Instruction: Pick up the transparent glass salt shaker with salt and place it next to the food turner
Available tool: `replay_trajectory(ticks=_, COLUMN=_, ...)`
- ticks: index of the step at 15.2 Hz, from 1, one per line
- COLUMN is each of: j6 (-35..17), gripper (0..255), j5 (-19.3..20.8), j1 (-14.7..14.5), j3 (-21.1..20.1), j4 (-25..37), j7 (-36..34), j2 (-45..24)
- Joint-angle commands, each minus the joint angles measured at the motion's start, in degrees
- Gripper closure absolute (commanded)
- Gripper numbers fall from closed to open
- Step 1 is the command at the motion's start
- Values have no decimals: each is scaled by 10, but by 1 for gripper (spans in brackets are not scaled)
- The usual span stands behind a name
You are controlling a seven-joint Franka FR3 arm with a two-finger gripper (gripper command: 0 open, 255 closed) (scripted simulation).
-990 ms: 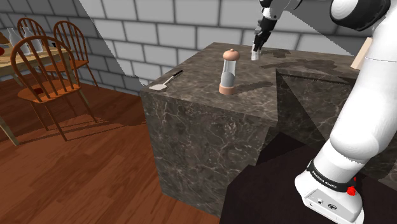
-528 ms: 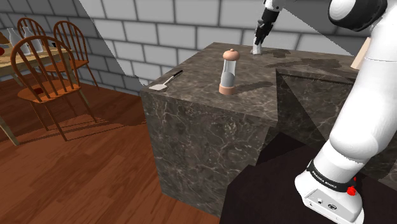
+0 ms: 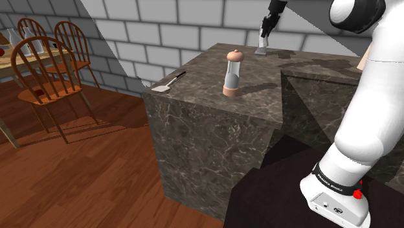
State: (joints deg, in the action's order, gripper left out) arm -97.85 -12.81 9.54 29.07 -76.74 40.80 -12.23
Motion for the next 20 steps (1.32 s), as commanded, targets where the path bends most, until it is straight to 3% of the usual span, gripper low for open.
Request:
replay_trajectory(ticks=1, j6=18, gripper=255, j5=-3, j1=3, j3=1, j4=23, j7=-1, j2=-6)
replay_trajectory(ticks=8, j6=81, gripper=255, j5=-19, j1=21, j3=2, j4=112, j7=-2, j2=-35)
replay_trajectory(ticks=14, j6=63, gripper=255, j5=12, j1=-44, j3=-22, j4=86, j7=-81, j2=-14)
replay_trajectory(ticks=20, j6=59, gripper=255, j5=29, j1=-95, j3=-47, j4=98, j7=-157, j2=-22)
